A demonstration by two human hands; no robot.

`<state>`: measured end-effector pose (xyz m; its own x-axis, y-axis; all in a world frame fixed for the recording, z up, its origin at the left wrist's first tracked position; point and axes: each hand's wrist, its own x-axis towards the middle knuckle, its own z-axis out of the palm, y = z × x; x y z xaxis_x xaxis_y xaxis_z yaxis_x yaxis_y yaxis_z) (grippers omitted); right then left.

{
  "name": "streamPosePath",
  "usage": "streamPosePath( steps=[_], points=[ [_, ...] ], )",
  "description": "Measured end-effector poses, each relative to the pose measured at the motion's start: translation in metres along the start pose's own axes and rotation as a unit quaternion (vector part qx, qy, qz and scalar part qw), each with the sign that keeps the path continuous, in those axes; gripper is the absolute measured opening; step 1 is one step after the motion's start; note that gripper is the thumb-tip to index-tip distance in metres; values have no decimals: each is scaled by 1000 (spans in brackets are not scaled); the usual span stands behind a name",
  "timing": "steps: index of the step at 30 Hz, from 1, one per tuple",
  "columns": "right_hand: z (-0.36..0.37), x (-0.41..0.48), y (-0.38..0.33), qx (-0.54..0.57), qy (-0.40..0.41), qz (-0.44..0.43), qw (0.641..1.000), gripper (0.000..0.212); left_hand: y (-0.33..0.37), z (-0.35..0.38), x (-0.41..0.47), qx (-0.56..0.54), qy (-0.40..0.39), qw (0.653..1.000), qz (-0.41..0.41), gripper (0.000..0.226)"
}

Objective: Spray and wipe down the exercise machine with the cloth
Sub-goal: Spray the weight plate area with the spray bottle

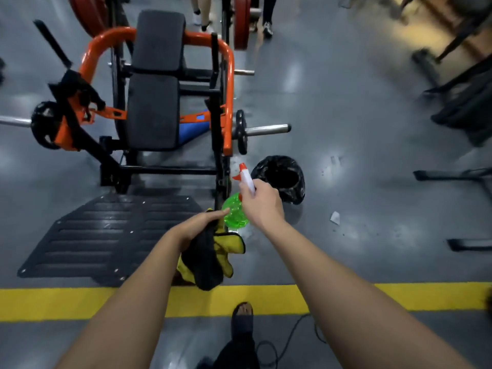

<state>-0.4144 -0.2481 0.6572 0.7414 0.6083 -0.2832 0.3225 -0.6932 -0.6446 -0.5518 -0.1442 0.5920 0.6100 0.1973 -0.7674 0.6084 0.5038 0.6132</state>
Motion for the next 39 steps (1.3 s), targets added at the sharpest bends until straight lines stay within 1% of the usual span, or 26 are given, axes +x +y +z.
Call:
streamPosePath(
  steps=[1, 3, 5, 7, 9, 11, 14, 16, 17, 19, 20, 22, 24, 26, 27, 30, 33, 36, 37, 39],
  points=[
    [-23, 12, 8, 13, 15, 11, 1000, 38, 15, 17, 7, -45, -32, 998, -19, 55],
    [-58, 28, 19, 38, 42, 34, 998, 39, 40, 43, 20, -90, -57, 994, -13, 55],
    [-99, 52, 33, 74, 73, 55, 993, 43, 77, 72, 37, -84, -56, 995, -1, 51],
    [-124, 69, 39, 111, 97, 57, 987, 46, 102, 90, 47, -71, -58, 996, 12, 47],
    [-158, 95, 48, 151, 126, 45, 979, 48, 133, 114, 63, -53, -63, 997, 13, 47],
    [-179, 116, 55, 138, 139, 13, 981, 48, 157, 133, 74, -68, -58, 995, 33, 46],
    [-205, 164, 71, 140, 143, -39, 979, 36, 197, 165, 95, -117, -52, 990, 67, 39],
    [-220, 202, 82, 194, 133, -39, 971, 25, 221, 184, 115, -129, -39, 988, 76, 37],
    [-229, 224, 88, 232, 115, -30, 966, 24, 234, 194, 124, -128, -32, 988, 82, 36],
    [-248, 260, 100, 285, 79, -7, 955, 50, 260, 215, 144, -136, -16, 986, 95, 35],
    [-258, 279, 106, 289, 71, -9, 955, 59, 272, 224, 157, -147, -3, 984, 102, 35],
    [-278, 318, 119, 299, 60, -13, 952, 63, 296, 247, 180, -177, 21, 977, 116, 38],
    [-299, 350, 131, 291, 48, 14, 955, 61, 317, 271, 204, -186, 36, 974, 121, 39],
    [-324, 387, 129, 277, 30, 17, 960, 58, 344, 288, 229, -197, 61, 971, 123, 35],
    [-333, 404, 127, 274, 27, 19, 961, 57, 354, 295, 240, -203, 76, 969, 117, 36],
    [-349, 452, 125, 234, -8, 26, 972, 55, 378, 313, 272, -243, 73, 960, 118, 47],
    [-352, 506, 122, 242, -18, 11, 970, 49, 408, 313, 308, -274, 101, 949, 118, 38],
    [-353, 560, 112, 267, -51, 19, 962, 45, 443, 299, 338, -268, 107, 950, 117, 38],
    [-354, 579, 109, 270, -54, 17, 961, 45, 455, 291, 351, -265, 110, 951, 116, 38],
    [-357, 613, 102, 270, -63, 0, 961, 56, 480, 273, 378, -257, 125, 952, 109, 36]
  ],
)
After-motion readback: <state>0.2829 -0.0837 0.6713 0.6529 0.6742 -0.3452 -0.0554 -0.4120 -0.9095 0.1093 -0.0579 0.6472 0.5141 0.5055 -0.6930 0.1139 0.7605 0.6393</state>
